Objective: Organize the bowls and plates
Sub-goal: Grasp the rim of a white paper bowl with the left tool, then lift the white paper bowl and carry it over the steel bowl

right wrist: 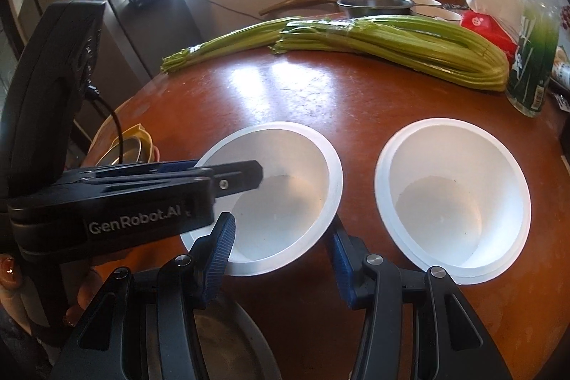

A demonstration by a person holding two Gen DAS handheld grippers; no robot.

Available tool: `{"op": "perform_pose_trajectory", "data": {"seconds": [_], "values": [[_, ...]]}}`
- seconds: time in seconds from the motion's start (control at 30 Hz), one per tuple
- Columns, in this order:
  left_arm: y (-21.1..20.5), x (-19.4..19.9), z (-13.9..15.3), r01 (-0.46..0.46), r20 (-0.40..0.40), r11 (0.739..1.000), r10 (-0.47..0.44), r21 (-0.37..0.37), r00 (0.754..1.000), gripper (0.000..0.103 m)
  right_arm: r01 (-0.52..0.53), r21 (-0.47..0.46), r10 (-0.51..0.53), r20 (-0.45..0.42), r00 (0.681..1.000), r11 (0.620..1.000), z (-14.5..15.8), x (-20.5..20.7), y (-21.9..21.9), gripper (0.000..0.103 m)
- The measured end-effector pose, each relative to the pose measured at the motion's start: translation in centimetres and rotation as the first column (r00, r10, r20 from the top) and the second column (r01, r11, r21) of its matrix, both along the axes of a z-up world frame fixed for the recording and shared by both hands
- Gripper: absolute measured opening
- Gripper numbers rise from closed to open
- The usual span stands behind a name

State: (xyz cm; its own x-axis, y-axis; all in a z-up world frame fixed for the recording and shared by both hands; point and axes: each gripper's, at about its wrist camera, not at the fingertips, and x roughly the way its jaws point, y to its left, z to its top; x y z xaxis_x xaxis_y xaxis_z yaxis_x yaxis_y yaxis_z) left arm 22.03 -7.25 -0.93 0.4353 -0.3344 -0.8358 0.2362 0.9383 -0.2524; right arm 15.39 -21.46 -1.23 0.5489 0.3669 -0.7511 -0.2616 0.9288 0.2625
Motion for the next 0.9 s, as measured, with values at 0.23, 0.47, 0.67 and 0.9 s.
{"op": "perform_pose_trajectory", "data": {"seconds": [0.23,0.47,0.67,0.9], "values": [[0.4,-0.2,0.2,-0.009,0.01,1.0,0.009,-0.016,1.0,0.042,-0.005,-0.023,0.005,0.02,1.0,1.0,0.3,-0.2,0.5,0.053],[1.1,-1.0,0.9,-0.023,0.021,0.999,0.024,-0.033,0.999,0.042,-0.01,-0.027,0.012,0.05,0.999,1.0,1.2,-1.0,0.8,0.054],[1.5,-2.2,2.4,-0.036,0.062,0.998,0.039,-0.049,0.997,0.042,-0.02,-0.035,0.023,0.088,0.996,0.999,2.4,-1.9,1.2,0.054],[1.8,-4.0,4.2,-0.045,0.119,0.997,0.052,-0.058,0.991,0.042,-0.03,-0.031,0.033,0.128,0.991,0.999,3.8,-3.5,1.5,0.054]]}}
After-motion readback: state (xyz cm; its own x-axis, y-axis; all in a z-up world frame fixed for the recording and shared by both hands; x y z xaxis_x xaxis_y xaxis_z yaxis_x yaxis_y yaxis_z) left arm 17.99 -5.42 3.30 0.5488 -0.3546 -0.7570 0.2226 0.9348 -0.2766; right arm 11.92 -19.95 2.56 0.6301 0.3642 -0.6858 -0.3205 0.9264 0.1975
